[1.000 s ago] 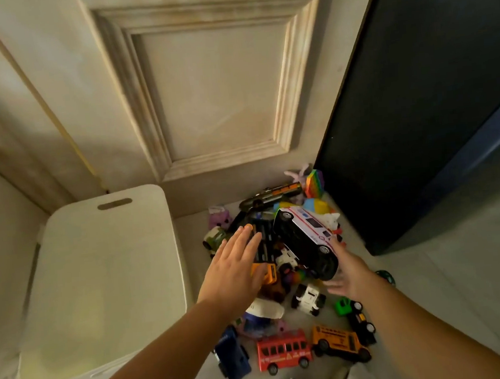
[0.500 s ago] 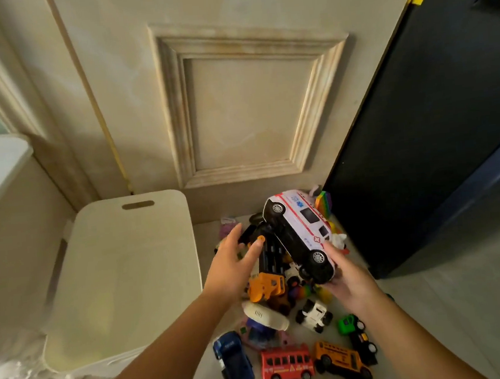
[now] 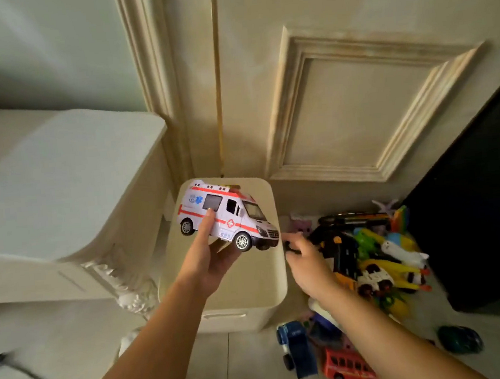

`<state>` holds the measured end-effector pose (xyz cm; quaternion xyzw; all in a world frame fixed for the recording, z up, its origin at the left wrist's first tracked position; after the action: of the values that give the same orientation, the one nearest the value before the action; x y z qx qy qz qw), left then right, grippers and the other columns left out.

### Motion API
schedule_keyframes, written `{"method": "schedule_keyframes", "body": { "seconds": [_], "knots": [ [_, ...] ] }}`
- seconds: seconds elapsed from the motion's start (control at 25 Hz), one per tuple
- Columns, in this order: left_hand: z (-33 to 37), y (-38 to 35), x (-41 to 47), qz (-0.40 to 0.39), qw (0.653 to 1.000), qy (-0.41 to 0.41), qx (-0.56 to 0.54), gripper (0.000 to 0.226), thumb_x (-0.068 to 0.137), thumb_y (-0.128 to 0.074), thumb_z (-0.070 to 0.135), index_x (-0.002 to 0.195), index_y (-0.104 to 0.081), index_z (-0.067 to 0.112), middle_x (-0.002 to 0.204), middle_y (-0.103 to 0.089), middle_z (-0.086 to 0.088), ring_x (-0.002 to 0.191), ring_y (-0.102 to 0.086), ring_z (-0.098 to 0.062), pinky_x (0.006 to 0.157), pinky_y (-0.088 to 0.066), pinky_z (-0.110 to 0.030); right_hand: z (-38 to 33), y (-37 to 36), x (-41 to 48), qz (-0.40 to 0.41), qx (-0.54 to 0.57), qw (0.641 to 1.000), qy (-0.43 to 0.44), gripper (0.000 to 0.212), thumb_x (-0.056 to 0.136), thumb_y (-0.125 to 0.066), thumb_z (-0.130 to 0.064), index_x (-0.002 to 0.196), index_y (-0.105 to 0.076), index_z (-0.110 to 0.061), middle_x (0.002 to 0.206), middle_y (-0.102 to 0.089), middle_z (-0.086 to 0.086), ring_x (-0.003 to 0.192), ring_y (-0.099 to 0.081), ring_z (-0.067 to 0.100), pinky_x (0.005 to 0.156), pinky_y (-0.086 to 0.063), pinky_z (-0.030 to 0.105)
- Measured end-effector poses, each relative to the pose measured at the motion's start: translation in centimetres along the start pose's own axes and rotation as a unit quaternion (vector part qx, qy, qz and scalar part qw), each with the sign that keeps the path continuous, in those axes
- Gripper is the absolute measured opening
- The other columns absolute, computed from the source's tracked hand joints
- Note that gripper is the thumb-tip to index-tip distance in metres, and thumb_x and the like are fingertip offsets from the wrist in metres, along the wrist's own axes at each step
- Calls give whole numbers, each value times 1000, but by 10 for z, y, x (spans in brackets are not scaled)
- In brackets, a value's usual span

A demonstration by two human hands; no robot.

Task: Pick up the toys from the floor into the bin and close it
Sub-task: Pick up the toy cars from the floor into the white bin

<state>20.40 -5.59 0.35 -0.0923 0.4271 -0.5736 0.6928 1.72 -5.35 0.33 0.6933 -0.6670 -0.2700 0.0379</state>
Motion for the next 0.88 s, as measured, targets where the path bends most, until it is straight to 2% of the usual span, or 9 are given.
{"method": "schedule_keyframes", "body": {
  "seconds": [0.12,0.24,0.36,0.52,0.68,0.72,0.8,0.84,0.88],
  "knots": [
    [3,17,0,9,999,-1,-33,35,89,-63,35,116,-64,14,98,-75,-13,83,-74,-23,69,-61,-34,30,-32,-9,-57,-237,970,15,37,98,-47,-32,135,-53,-25,128,-47,4,118,-53,21,95,-44,28],
    [-1,21,1,6,1000,6,-29,33,88,-66,29,118,-62,15,101,-75,-14,86,-73,-24,72,-61,-37,42,-40,-18,-46,-356,933,28,29,97,-45,-21,112,-66,-9,119,-59,9,109,-58,21,88,-47,26],
    [-10,20,4,-11,1000,17,-24,34,86,-67,26,118,-62,15,107,-73,-15,89,-73,-26,75,-61,-39,53,-32,-25,-41,-386,921,-19,27,90,-51,-16,109,-67,-7,114,-65,10,105,-63,23,82,-51,27],
    [-29,19,9,-26,999,41,-15,29,88,-66,22,116,-62,13,107,-73,-15,88,-73,-27,75,-61,-42,67,-25,-50,-96,-413,904,-59,25,86,-51,-14,101,-69,-5,103,-69,9,96,-65,23,71,-48,24],
    [-54,27,12,-30,996,80,5,28,87,-66,15,114,-63,9,102,-74,-13,90,-72,-30,80,-59,-45,60,-11,-70,-194,-349,904,-156,21,91,-51,-23,75,-64,-15,67,-63,0,59,-60,15,59,-49,25],
    [-59,29,14,-28,995,93,12,30,86,-66,14,114,-63,8,102,-74,-13,91,-72,-30,82,-58,-46,48,0,-63,-155,-340,917,-141,23,93,-51,-27,75,-62,-18,65,-62,-2,57,-59,15,57,-49,26],
    [-69,33,17,-24,993,113,14,34,82,-68,12,115,-63,6,103,-73,-14,92,-71,-31,80,-59,-45,14,29,-37,15,-333,942,-40,24,97,-44,-32,84,-61,-21,74,-63,-3,66,-60,15,61,-47,29],
    [-74,35,20,-23,992,120,11,35,80,-68,11,115,-63,5,104,-73,-14,92,-70,-32,76,-60,-44,0,34,-24,62,-284,957,2,22,98,-43,-34,96,-62,-23,86,-65,-2,78,-62,15,67,-48,30],
    [-78,37,22,-26,992,127,4,36,79,-68,10,114,-63,4,105,-72,-15,93,-70,-32,73,-60,-44,-12,30,-13,50,-227,972,31,25,97,-46,-38,112,-60,-24,104,-65,-2,95,-62,15,78,-48,29]
  ]
}}
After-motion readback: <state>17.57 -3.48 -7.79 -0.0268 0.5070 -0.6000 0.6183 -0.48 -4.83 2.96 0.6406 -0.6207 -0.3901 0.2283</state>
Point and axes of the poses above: each hand's wrist, its own x-axis towards the middle knuckle, its own y-axis out of the back of the hand, z = x × y, the point moved 5 cm from there along x, towards the middle knuckle
